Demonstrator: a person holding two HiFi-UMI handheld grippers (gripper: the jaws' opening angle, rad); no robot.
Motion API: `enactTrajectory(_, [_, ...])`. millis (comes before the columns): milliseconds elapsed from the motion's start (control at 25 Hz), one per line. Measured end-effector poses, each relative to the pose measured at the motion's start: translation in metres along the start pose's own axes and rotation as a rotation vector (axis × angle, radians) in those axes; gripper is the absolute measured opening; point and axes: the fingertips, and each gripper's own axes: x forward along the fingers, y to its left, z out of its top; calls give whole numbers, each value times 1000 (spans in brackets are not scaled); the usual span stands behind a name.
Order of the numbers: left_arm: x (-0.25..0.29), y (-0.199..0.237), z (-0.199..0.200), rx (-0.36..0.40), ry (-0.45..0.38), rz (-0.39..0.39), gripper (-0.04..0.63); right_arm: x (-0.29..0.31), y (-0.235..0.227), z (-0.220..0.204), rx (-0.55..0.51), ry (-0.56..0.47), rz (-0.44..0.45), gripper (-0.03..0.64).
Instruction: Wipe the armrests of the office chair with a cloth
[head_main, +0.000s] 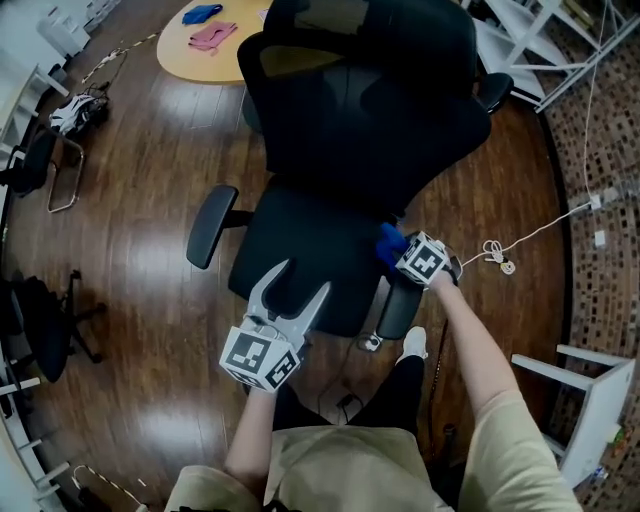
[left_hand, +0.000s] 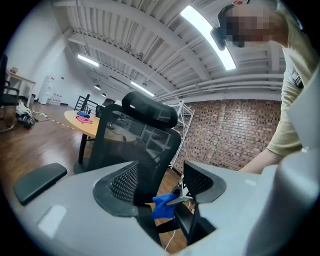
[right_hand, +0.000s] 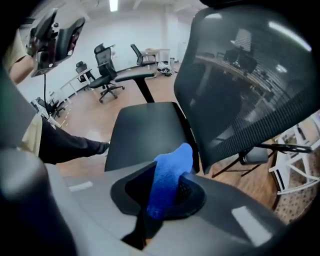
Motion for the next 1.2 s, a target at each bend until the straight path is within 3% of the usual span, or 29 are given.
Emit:
enactTrajectory(240, [-8, 6, -2, -9, 3, 3, 264, 4, 94, -7, -89, -10, 160, 21])
enactTrajectory(480, [-4, 2, 2, -2, -2, -13, 256, -8, 193, -18, -78, -81, 271, 21])
enactTrajectory(640, [2, -7, 1, 2, 10, -28, 256, -21, 232, -31, -89, -129, 316, 21])
enactTrajectory(720, [6, -12, 0, 4, 17, -34, 256, -26, 244, -49, -114, -98, 342, 21])
enactTrajectory(840, [10, -19, -4, 6, 24, -47, 256, -25, 247, -92, -133, 4, 339, 21])
enactTrajectory(920, [10, -22, -7, 8, 23, -59, 256, -27, 234, -120, -65, 36, 316, 20])
enactTrajectory(1080, [7, -20, -8, 5, 28, -56, 256, -34, 171, -157, 90, 63, 178, 21])
enactTrajectory(1200, [7, -20, -11, 0, 32, -49, 256, -43, 110, -152, 196, 21, 55, 20])
